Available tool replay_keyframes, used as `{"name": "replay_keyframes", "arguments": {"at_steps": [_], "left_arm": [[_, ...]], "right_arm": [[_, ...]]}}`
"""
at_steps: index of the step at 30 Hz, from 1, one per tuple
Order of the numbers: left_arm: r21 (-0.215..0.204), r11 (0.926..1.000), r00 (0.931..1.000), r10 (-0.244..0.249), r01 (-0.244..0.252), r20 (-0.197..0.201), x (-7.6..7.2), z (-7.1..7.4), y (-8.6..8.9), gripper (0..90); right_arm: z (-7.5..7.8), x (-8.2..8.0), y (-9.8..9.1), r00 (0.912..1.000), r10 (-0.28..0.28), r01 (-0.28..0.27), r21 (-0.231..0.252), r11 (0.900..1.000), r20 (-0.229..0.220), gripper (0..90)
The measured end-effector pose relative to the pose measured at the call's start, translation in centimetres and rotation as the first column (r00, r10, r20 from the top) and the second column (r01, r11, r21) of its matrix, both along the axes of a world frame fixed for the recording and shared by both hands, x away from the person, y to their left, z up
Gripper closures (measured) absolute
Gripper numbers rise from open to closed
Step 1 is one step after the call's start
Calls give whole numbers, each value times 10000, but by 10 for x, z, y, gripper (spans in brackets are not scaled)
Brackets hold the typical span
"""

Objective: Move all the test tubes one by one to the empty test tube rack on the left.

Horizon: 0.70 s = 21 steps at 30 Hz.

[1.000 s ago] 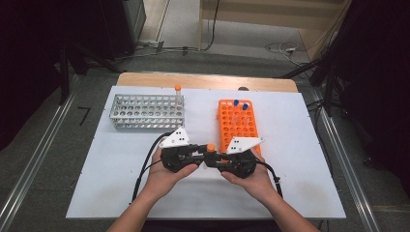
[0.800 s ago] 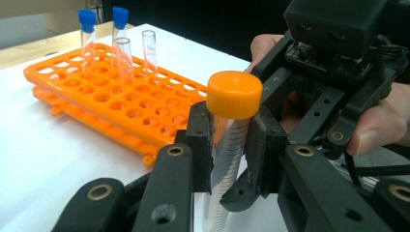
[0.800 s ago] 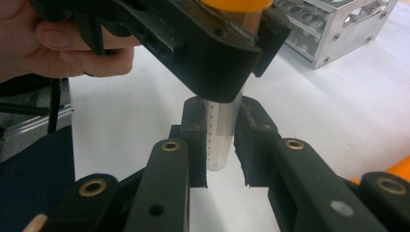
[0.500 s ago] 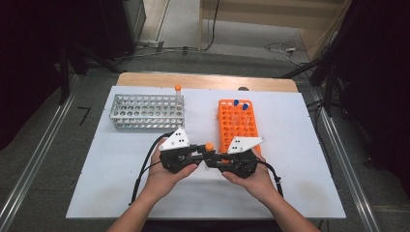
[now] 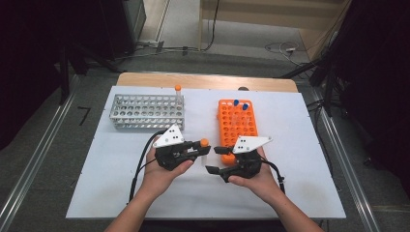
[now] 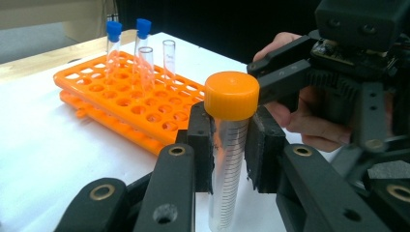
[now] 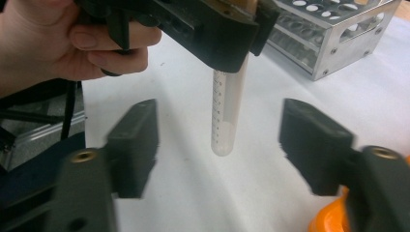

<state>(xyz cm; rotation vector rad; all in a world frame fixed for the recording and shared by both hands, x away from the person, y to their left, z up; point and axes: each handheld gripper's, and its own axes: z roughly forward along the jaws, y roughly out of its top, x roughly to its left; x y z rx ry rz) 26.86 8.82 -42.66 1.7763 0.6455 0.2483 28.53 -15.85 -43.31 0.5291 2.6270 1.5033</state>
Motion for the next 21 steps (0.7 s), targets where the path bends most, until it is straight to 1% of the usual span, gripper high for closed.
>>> {"name": "replay_keyframes", "arguments": {"at_steps": [5, 7, 9, 10, 16, 18, 19, 21], "left_arm": [[-127, 9998, 9998, 168, -169, -71, 2, 1, 7, 749], [-139, 9995, 9996, 291, -292, -68, 4, 1, 10, 749], [-96, 9992, 9992, 394, -395, -38, 5, 2, 12, 749], [-127, 9990, 9991, 426, -426, -51, 5, 2, 13, 749], [-135, 9975, 9976, 697, -697, 38, 9, 3, 21, 749], [-100, 9967, 9967, 811, -811, 57, 11, 4, 24, 749], [-147, 9961, 9962, 867, -866, 55, 12, 4, 25, 749], [-147, 9951, 9952, 979, -978, 90, 13, 5, 28, 749]], "right_arm": [[3, -1, -11, 9994, -261, 258, 156, 9995, 221, 94], [3, -1, -18, 9987, -437, 432, 174, 9989, 276, 60], [3, 1, -26, 9982, -571, 566, 277, 9980, 165, 18], [3, 2, -30, 9979, -616, 610, 333, 9976, 200, 2], [5, 4, -56, 9938, -1079, 1056, 721, 9918, 281, 0], [4, 4, -64, 9920, -1221, 1194, 769, 9899, 319, 0], [4, 4, -68, 9909, -1305, 1277, 775, 9888, 332, 0], [3, 4, -75, 9888, -1462, 1436, 777, 9866, 284, 0]]}}
